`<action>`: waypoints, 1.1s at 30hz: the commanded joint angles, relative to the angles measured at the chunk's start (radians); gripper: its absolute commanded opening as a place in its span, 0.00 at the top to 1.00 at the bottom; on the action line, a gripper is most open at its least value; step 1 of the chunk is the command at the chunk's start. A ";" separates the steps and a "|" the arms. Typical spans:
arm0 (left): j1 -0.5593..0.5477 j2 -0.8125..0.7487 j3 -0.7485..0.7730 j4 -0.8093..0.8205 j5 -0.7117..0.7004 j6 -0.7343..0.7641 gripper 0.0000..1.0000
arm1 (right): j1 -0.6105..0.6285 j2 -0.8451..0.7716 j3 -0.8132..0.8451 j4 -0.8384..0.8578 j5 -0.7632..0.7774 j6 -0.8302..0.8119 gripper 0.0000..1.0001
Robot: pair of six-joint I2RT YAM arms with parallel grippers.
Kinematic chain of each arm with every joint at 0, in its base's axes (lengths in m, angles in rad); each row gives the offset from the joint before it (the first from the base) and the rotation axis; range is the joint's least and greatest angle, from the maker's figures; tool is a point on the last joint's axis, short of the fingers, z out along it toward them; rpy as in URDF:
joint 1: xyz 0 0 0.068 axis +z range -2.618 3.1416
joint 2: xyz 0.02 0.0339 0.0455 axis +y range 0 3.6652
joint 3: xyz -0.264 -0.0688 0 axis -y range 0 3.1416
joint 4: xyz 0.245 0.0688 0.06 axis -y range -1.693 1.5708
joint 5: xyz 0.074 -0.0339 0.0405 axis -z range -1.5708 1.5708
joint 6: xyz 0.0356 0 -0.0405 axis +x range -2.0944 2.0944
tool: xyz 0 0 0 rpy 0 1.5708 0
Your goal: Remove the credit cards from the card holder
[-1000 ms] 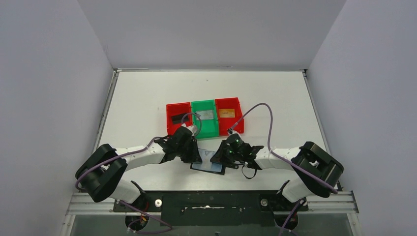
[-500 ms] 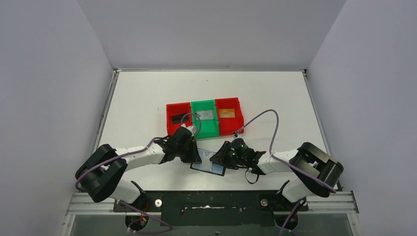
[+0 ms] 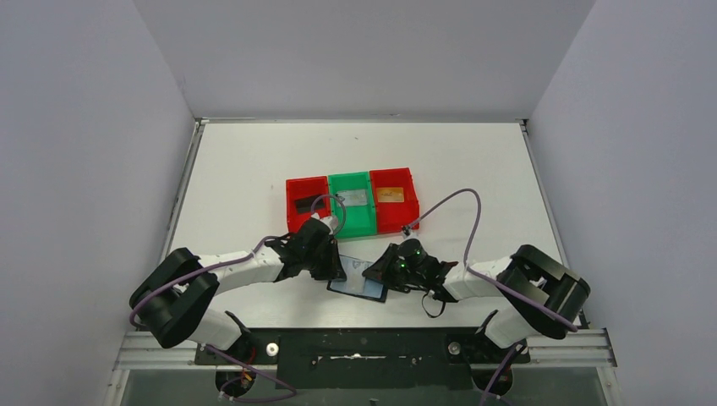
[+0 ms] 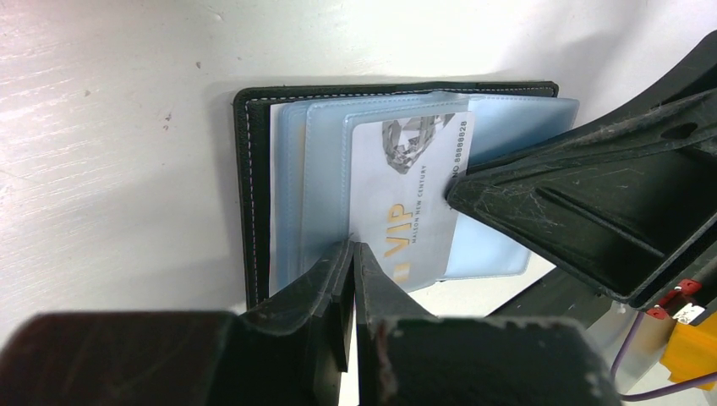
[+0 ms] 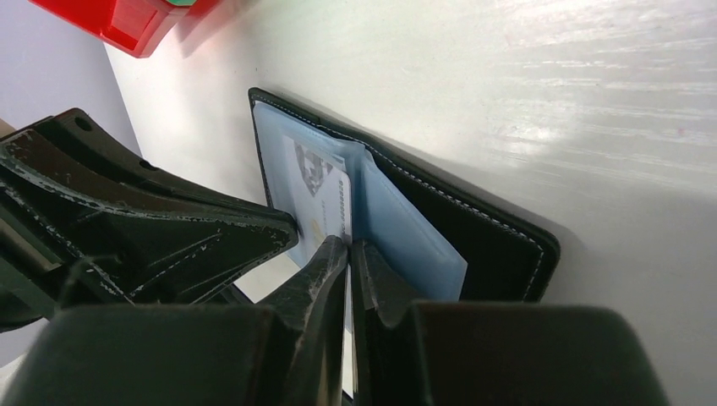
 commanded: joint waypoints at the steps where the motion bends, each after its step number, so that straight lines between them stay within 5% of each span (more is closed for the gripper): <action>1: -0.008 0.028 -0.021 -0.079 -0.063 0.029 0.95 | -0.010 -0.080 -0.035 -0.014 0.040 -0.034 0.97; 11: -0.008 0.050 -0.015 -0.062 -0.046 0.031 0.95 | -0.033 -0.144 -0.029 -0.084 -0.004 -0.091 0.95; 18: -0.014 0.052 -0.006 -0.073 -0.045 0.038 0.96 | -0.027 0.020 -0.028 0.161 -0.064 0.021 0.85; 22: -0.015 0.047 -0.009 -0.087 -0.061 0.034 0.96 | -0.003 0.038 -0.050 0.217 -0.033 0.088 0.92; 33: -0.015 0.046 -0.016 -0.103 -0.103 -0.001 0.97 | 0.067 -0.164 -0.010 -0.150 0.161 0.118 0.99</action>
